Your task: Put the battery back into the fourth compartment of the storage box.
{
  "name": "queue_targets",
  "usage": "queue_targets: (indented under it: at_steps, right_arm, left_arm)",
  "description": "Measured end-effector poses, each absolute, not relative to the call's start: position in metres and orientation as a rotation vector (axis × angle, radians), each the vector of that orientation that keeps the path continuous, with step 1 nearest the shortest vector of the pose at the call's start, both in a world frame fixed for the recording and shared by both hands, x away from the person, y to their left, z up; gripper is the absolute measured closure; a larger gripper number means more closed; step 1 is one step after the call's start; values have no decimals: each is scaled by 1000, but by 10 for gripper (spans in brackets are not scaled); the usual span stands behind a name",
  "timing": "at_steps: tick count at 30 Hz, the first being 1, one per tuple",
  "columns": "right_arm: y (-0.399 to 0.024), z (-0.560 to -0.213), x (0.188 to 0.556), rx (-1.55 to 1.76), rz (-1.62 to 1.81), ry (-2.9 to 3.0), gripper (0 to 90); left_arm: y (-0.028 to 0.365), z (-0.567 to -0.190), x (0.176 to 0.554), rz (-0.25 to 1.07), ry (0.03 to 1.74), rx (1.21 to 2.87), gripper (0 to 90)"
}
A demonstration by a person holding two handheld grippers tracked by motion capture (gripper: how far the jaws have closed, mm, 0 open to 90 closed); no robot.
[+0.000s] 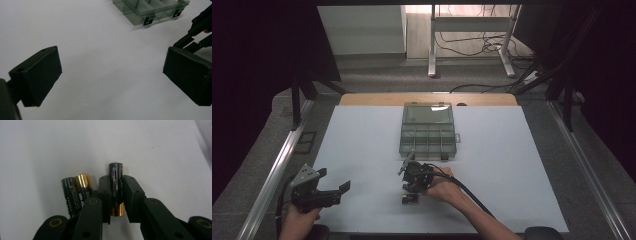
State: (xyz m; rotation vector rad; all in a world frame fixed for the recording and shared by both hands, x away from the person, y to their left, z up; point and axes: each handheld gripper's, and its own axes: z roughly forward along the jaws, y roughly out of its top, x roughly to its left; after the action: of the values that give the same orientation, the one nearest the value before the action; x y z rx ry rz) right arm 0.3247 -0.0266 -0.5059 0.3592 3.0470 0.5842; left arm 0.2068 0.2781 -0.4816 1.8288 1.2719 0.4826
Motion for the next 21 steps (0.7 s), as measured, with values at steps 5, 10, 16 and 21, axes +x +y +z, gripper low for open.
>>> queue_targets:
  at_steps: [5, 10, 16, 21]
  right_arm:
    - [-31, -499, 326, 372, 659, 3050, 765]
    - [-42, -488, 331, 408, 723, 3021, 765]
    - [-56, -480, 338, 485, 759, 2988, 765]
    - [-64, -474, 344, 523, 791, 2959, 765]
  left_arm:
    - [277, -482, 207, 486, 1272, 1833, 26]
    - [277, -482, 207, 489, 1270, 1839, 27]
    - [276, -481, 207, 494, 1265, 1849, 28]
    - [275, -481, 207, 495, 1263, 1850, 28]
